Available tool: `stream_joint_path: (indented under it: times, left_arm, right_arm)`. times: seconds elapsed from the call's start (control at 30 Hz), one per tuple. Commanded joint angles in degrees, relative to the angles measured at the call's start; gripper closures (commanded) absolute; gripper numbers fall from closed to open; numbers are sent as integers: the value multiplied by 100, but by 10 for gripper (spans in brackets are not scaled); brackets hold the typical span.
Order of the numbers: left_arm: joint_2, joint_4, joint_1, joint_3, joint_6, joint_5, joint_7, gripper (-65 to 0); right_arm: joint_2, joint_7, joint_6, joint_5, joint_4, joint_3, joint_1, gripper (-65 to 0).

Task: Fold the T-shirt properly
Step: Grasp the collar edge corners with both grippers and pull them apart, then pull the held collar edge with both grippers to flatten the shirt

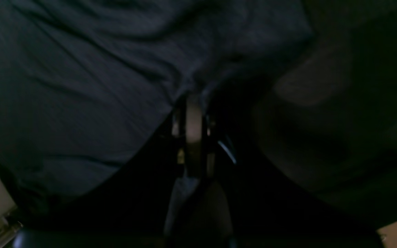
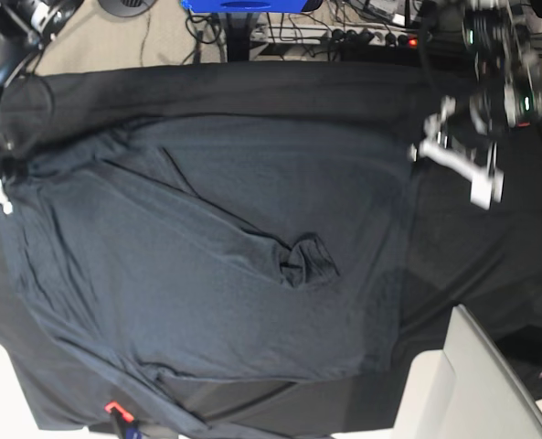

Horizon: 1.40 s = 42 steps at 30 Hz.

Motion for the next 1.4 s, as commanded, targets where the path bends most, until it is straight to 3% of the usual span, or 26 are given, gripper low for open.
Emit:
stream_joint_path:
  times: [0.0, 0.1, 0.23, 0.77, 1.23, 1.37]
  left_arm:
    - [-64, -20, -122, -33, -19, -29, 3, 0]
    - [-64, -460, -562, -33, -19, -29, 293, 0]
    - [-90, -1093, -957, -33, -19, -29, 372, 0]
    - [-99, -2156, -1845, -33, -19, -38, 364, 0]
    - [-99, -2605, -2118, -59, -19, -47, 329, 0]
    - [-82, -2640, -2259, -376, -19, -20, 355, 0]
  right_arm:
    - [98, 53, -112, 62, 73, -82, 186, -6]
    - [124, 53, -516, 53, -174, -328, 458, -6]
    - [300, 97, -692, 53, -798, -600, 845, -6]
    - [951, 634, -692, 45, -2204, -679, 1487, -6]
    - [977, 634, -701, 45, -2389, -688, 1733, -6]
    - [977, 634, -701, 45, -2389, -767, 1768, -6]
